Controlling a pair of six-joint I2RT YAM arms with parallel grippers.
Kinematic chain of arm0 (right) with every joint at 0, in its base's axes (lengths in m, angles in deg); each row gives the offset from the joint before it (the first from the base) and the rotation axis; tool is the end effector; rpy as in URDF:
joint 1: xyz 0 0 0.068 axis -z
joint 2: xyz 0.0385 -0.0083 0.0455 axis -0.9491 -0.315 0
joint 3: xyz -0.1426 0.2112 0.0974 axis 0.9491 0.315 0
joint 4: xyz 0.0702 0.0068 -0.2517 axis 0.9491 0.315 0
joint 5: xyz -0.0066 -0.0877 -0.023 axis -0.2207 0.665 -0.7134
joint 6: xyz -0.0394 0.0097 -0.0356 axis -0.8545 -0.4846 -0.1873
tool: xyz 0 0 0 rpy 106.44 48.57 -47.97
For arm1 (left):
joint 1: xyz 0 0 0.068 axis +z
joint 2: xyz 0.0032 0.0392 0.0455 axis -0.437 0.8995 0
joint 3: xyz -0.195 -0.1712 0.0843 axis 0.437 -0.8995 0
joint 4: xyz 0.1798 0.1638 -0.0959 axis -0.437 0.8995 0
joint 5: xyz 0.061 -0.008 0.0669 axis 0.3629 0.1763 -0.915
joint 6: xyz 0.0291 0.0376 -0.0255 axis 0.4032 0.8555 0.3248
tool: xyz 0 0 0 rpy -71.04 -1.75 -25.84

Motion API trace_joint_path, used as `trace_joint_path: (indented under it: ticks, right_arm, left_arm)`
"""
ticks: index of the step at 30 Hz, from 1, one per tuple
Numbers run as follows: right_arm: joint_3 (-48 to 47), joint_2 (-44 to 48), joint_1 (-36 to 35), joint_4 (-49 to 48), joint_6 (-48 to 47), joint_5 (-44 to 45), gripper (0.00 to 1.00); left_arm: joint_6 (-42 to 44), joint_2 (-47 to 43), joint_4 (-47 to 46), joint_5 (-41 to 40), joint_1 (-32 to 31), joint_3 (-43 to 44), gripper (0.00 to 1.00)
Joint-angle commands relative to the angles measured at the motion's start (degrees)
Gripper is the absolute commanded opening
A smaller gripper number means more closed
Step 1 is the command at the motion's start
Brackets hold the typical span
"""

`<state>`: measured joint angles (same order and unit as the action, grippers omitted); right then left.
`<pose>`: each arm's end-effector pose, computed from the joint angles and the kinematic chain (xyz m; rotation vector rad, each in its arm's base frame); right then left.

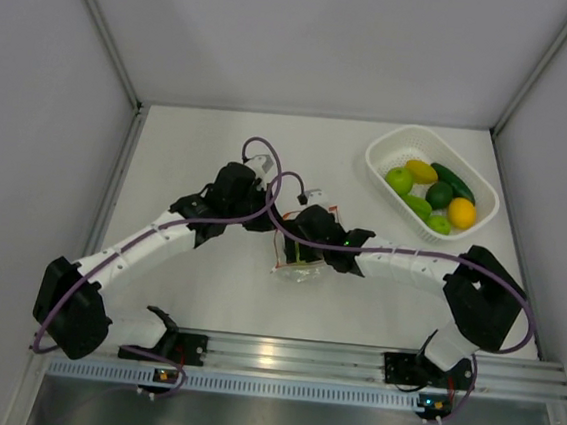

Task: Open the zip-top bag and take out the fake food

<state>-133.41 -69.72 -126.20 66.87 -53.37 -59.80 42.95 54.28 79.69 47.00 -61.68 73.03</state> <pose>0.1998 0.2651 0.1996 -0.3874 2.3732 0.3989 0.2241 -0.1696 0.2842 0.1397 2.3472 -0.8482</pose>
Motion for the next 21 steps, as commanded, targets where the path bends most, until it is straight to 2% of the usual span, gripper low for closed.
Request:
trace_joint_path:
  ticks: [1,15,19,20,21]
  right_arm:
    - [-0.7,-3.7,0.2,-0.7,-0.2,-2.1,0.79]
    - [0.6,-6.0,-0.2,-0.3,1.4,-1.1,0.83]
    - [0.6,-5.0,-0.3,0.0,1.2,-0.2,0.77]
    - [0.7,-4.6,-0.3,-0.1,1.2,-0.3,0.73]
    - [1.0,-4.2,-0.3,-0.1,1.3,-0.3,0.64]
  left_arm:
    - [-1.8,-1.4,-6.3,9.3,-2.1,0.8,0.00]
    - [-1.5,-1.6,-6.3,7.9,-2.1,-0.2,0.00]
    - [-1.4,-1.8,-6.3,7.9,-2.1,-0.3,0.00]
    - [-1.4,-1.8,-6.3,7.8,-2.1,-0.4,0.00]
    - [-1.4,-2.0,-6.3,7.8,-2.1,-0.4,0.00]
